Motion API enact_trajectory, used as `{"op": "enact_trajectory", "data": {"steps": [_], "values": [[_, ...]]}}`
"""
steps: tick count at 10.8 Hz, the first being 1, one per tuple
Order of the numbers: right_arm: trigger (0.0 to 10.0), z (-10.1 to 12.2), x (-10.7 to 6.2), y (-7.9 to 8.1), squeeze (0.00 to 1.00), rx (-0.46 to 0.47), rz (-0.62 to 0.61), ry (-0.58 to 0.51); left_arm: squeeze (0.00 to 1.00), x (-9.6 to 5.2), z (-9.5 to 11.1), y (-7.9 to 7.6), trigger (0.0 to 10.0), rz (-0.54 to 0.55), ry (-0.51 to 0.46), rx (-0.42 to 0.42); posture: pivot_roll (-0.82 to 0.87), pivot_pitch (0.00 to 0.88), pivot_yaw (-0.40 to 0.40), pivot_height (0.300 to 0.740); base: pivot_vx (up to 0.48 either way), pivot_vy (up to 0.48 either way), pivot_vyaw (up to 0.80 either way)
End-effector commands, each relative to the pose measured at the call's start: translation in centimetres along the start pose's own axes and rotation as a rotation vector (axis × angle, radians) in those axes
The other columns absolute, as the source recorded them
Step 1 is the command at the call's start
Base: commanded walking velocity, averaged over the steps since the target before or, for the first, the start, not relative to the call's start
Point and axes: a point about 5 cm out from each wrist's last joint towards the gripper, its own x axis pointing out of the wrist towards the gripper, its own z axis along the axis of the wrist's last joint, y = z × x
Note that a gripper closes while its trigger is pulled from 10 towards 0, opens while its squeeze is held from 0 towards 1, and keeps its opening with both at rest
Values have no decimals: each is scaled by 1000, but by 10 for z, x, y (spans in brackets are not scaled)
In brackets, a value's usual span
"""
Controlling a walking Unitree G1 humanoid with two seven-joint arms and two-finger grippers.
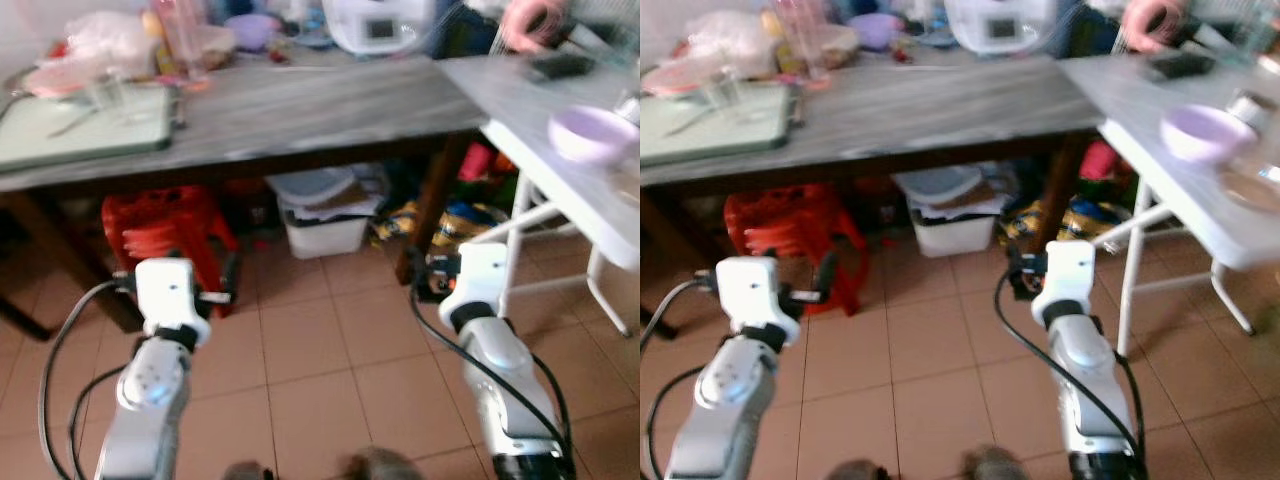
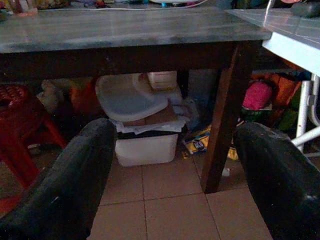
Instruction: Setting the table
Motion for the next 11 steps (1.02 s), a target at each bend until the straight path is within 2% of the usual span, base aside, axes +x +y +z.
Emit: {"op": "enact_trajectory", "data": {"steps": [1,3,6,7,11], "values": [[10000,3,-1,-1,0,4,5,-13,0,-2,0,-2,10000,-9,11,-2,41,62,51,740,0,-461,0],[10000,4,-2,2,0,13,16,-25,0,-3,-1,-2,10000,-13,16,2,42,63,53,740,0,-450,0],[10000,8,-3,2,0,1,19,-46,0,-2,1,-7,10000,-57,24,61,41,62,66,740,346,-325,0],[10000,8,-3,3,0,1,17,-50,0,-2,1,-9,10000,-75,27,106,42,62,72,740,461,0,0],[10000,10,-2,5,0,-5,25,-65,0,2,5,-14,10000,-120,26,132,48,53,78,740,480,0,0]]}}
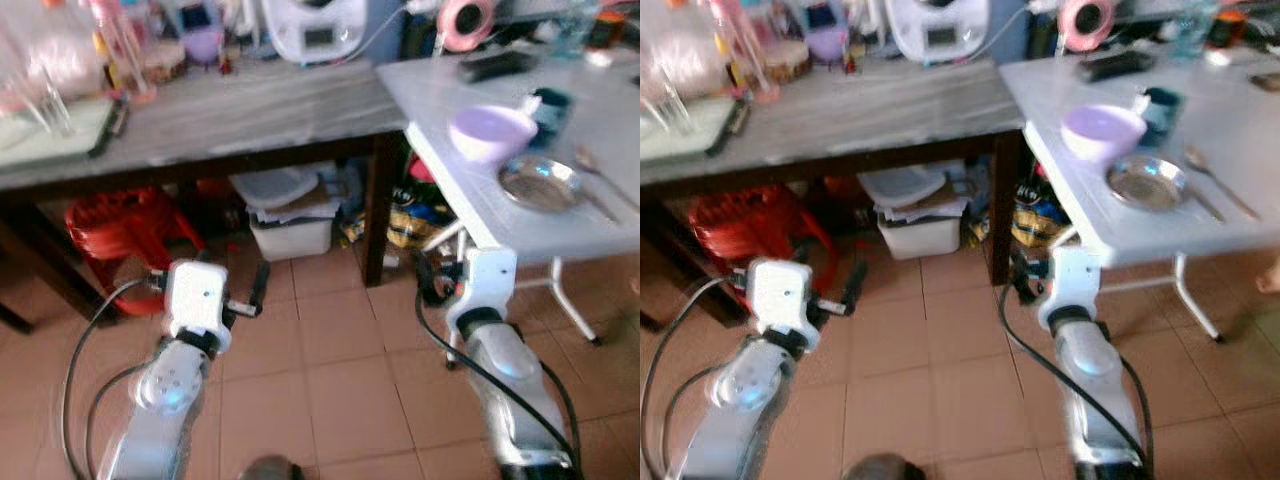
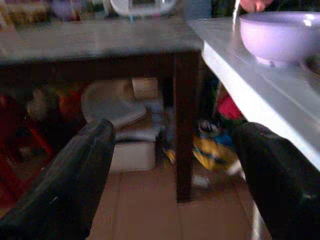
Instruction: Setting the table
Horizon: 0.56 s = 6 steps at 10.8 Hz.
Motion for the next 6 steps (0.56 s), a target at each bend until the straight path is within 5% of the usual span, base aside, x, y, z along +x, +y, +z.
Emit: {"op": "enact_trajectory", "data": {"steps": [1,3,6], "values": [[10000,0,-3,-5,0,-12,-18,-5,0,4,7,1,10000,8,-26,10,57,49,70,740,480,0,0],[10000,2,-3,5,0,-25,38,-18,0,2,5,7,10000,58,-20,2,64,52,66,740,480,0,800],[10000,0,-4,5,0,-21,63,-28,0,0,-2,12,10000,153,3,-53,80,44,80,740,0,0,790]]}}
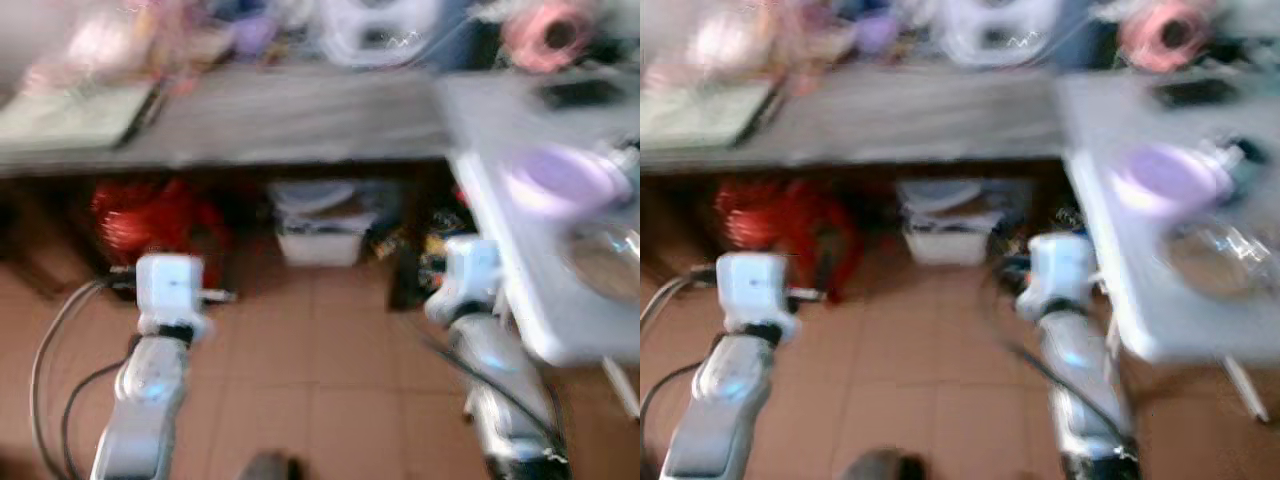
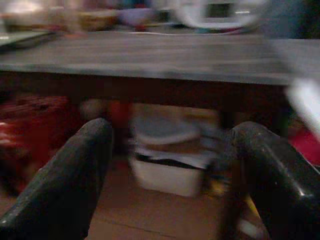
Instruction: Setting the table
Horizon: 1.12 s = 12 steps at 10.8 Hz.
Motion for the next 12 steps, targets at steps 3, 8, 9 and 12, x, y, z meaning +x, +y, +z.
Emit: {"op": "enact_trajectory", "data": {"steps": [3,8,9,12], "values": [[10000,1,-1,-3,0,-6,-45,-37,0,2,-1,1,10000,36,26,15,75,27,163,740,0,0,0],[10000,8,-28,-34,0,-100,-182,-30,0,21,-10,-11,10000,25,26,17,-50,88,130,740,0,0,0],[10000,8,-33,-37,0,-112,-164,-8,0,15,-15,-18,10000,14,37,-28,-35,103,74,740,0,0,0],[10000,14,-15,-26,0,-126,-35,2,0,-1,-16,-19,10000,102,19,-65,51,108,-46,740,0,0,0]]}}
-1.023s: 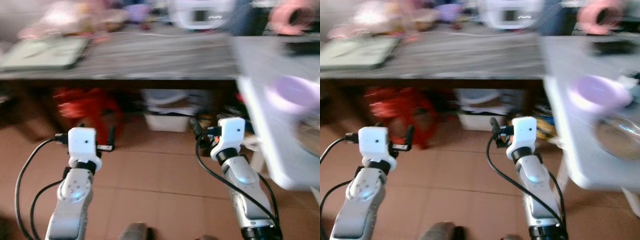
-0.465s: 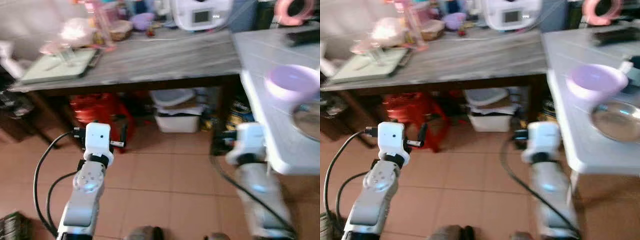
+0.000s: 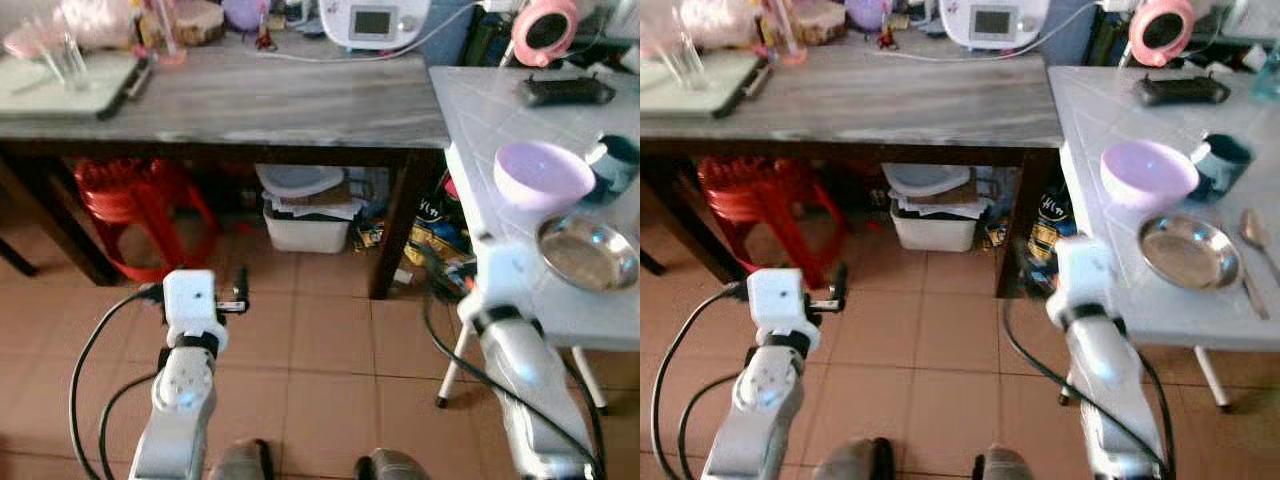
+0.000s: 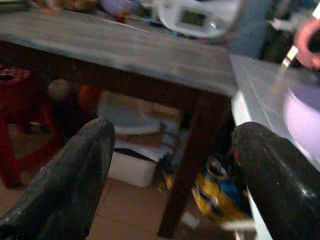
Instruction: Setting the table
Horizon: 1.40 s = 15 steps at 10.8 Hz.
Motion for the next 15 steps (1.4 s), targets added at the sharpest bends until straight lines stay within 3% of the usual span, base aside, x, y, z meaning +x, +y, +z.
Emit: {"op": "enact_trajectory", "data": {"steps": [1,3,5,6,8,10,11,13,15], "values": [[10000,-1,3,1,0,-4,22,16,0,-3,4,3,10000,23,-24,7,64,103,-60,740,0,0,0],[10000,-1,4,8,0,4,35,17,0,-11,1,8,10000,45,-17,3,57,91,-52,740,0,0,0],[10000,-5,-5,7,0,13,-2,23,0,-9,6,9,10000,25,-33,19,27,85,-3,740,0,0,0],[10000,-4,-6,8,0,9,-7,12,0,-5,9,9,10000,19,-47,46,21,85,3,740,0,0,0],[10000,8,3,2,0,-25,-28,-45,0,9,25,5,10000,4,-101,14,2,54,18,740,0,0,0],[10000,11,4,0,0,-20,-48,-59,0,14,30,0,10000,-8,-120,7,-7,44,32,740,0,0,0],[10000,4,-2,-3,0,-6,-93,-47,0,21,30,-3,10000,-34,-128,15,-42,0,82,740,0,0,0],[10000,-6,-16,-5,0,20,-158,-24,0,34,36,-2,10000,-78,-147,65,-52,0,96,740,0,0,0],[10000,-3,-11,-2,0,28,-140,-39,0,34,35,2,10000,-71,-137,55,-47,1,90,740,0,-126,0]]}}
